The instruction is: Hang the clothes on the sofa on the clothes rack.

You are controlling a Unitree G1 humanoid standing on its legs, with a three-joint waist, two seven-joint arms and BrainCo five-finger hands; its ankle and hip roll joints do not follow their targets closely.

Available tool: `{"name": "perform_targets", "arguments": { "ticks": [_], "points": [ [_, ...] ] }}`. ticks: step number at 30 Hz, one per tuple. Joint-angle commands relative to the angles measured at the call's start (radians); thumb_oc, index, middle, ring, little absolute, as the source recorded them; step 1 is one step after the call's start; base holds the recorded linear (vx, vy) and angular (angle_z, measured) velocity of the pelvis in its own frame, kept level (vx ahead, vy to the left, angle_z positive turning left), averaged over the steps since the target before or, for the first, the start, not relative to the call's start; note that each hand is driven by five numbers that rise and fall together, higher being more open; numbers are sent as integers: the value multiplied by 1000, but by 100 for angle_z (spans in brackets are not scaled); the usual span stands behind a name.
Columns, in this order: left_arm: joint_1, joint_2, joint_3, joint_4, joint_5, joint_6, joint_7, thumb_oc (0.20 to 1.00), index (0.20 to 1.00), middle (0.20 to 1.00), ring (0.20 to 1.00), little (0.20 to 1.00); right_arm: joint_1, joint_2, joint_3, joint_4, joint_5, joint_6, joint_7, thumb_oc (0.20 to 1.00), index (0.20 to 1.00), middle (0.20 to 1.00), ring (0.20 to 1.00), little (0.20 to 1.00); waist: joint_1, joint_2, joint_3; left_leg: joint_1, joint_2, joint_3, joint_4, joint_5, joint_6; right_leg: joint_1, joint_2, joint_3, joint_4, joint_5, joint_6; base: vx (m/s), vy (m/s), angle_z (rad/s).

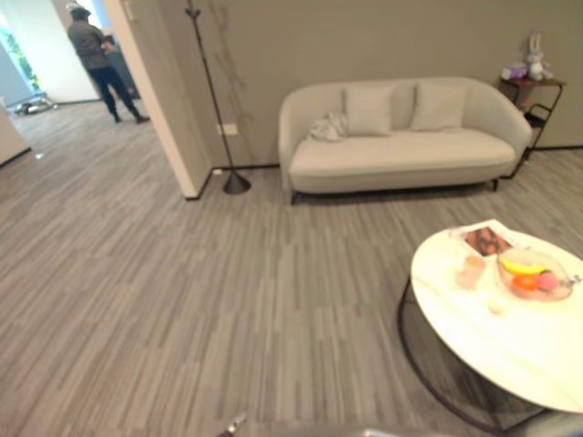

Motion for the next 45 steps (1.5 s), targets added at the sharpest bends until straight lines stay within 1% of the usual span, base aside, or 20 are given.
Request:
{"name": "perform_targets", "arguments": {
  "ticks": [1, 5, 9, 10, 11, 17, 18, 21, 27, 29, 33, 36, 37, 41, 45],
  "points": [
    [-57, -43, -15, 48, 8, -14, -11, 1000, 1000, 1000, 1000, 1000, -61, 26, 15, 53, -35, -6, 19, 1000, 1000, 1000, 1000, 1000, -6, -17, 33, -18, 23, 34, 6, -37, -25, 1, -73, -21, 7, -11, 111, 7, -14, -4],
    [-60, -39, -15, 45, 25, -20, -8, 1000, 1000, 1000, 1000, 1000, -58, 26, 25, 53, -52, -6, 25, 1000, 1000, 1000, 1000, 1000, -4, -17, 33, -17, 24, 27, 6, -37, -27, 5, -73, -26, 7, -16, 109, 7, -9, 0],
    [-62, -41, -18, 63, 34, -12, -17, 1000, 1000, 1000, 1000, 1000, -62, 22, 30, 50, -63, -3, 30, 1000, 1000, 1000, 1000, 1000, -5, -15, 32, -16, 24, 24, 6, -37, -29, 7, -73, -29, 7, -18, 109, 5, -2, 1],
    [-62, -43, -35, 74, 73, -10, -21, 1000, 1000, 1000, 1000, 1000, -64, 21, 39, 49, -75, -3, 33, 1000, 1000, 1000, 1000, 1000, -7, -13, 30, -14, 25, 24, 6, -38, -29, 8, -72, -27, 7, -19, 109, 0, 0, 0],
    [-62, -43, -35, 74, 74, -10, -22, 1000, 1000, 1000, 1000, 1000, -64, 21, 39, 49, -76, -3, 33, 1000, 1000, 1000, 1000, 1000, -7, -13, 30, -14, 25, 24, 6, -38, -29, 8, -72, -27, 7, -19, 109, 0, 0, 0],
    [-73, -47, -170, 42, 263, -43, -6, 1000, 1000, 1000, 1000, 1000, -76, 19, 94, 28, -143, -11, 43, 1000, 1000, 1000, 1000, 1000, -13, -9, 30, -11, 27, 26, 6, -40, -30, 10, -68, -24, 7, -19, 107, 0, 0, 0],
    [-77, -48, -188, 39, 279, -44, -10, 1000, 1000, 1000, 1000, 1000, -79, 19, 116, 20, -164, -6, 54, 1000, 1000, 1000, 1000, 1000, -13, -8, 33, -9, 29, 29, 6, -41, -30, 10, -67, -23, 7, -20, 107, 0, 0, 0],
    [-78, -45, -191, 42, 286, -43, -10, 1000, 1000, 1000, 1000, 1000, -79, 20, 130, 13, -176, 0, 65, 1000, 1000, 1000, 1000, 1000, -13, -7, 34, -7, 29, 31, 6, -41, -31, 10, -66, -21, 7, -21, 106, -8, -21, -4],
    [-73, -39, -152, 53, 251, -36, -13, 1000, 1000, 1000, 1000, 1000, -75, 16, 124, 18, -171, 1, 73, 1000, 1000, 1000, 1000, 1000, -9, -7, 33, 0, 33, 30, 6, -40, -32, 17, -64, -27, 7, -25, 105, 0, -6, 0],
    [-70, -37, -125, 62, 221, -29, -13, 1000, 1000, 1000, 1000, 1000, -74, 15, 113, 21, -159, 2, 71, 1000, 1000, 1000, 1000, 1000, -8, -8, 33, 3, 33, 29, 6, -40, -33, 20, -64, -30, 7, -27, 104, 0, 0, 0],
    [-58, -32, -26, 84, 105, -10, -8, 1000, 1000, 1000, 1000, 1000, -64, 17, 50, 54, -99, 6, 55, 1000, 1000, 1000, 1000, 1000, 0, -9, 26, 9, 35, 25, 6, -41, -36, 29, -64, -40, 7, -33, 104, 36, -26, 0],
    [-54, -31, 4, 92, 63, -6, -9, 1000, 1000, 1000, 1000, 1000, -62, 15, 38, 59, -87, 5, 50, 1000, 1000, 1000, 1000, 1000, 2, -10, 26, 10, 35, 23, 6, -41, -36, 29, -64, -42, 7, -34, 105, 0, 0, 0],
    [-49, -32, 31, 95, 25, -1, -11, 1000, 1000, 1000, 1000, 1000, -62, 18, 34, 56, -84, 5, 49, 1000, 1000, 1000, 1000, 1000, 5, -11, 26, 9, 36, 21, 6, -40, -37, 29, -64, -44, 7, -34, 105, 0, 0, 0],
    [-48, -29, 68, 102, -23, 2, -8, 1000, 1000, 1000, 1000, 1000, -57, 23, 36, 48, -84, 7, 52, 1000, 1000, 1000, 1000, 1000, 6, -13, 29, 8, 38, 19, 6, -41, -39, 27, -63, -42, 7, -35, 105, 3, -10, 0],
    [-52, -25, 77, 104, -32, 4, -10, 1000, 1000, 1000, 1000, 1000, -52, 27, 39, 49, -75, 13, 58, 1000, 1000, 1000, 1000, 1000, 4, -15, 30, 9, 41, 20, 6, -46, -40, 28, -57, -39, 7, -40, 103, 14, -31, -1]
  ]
}}
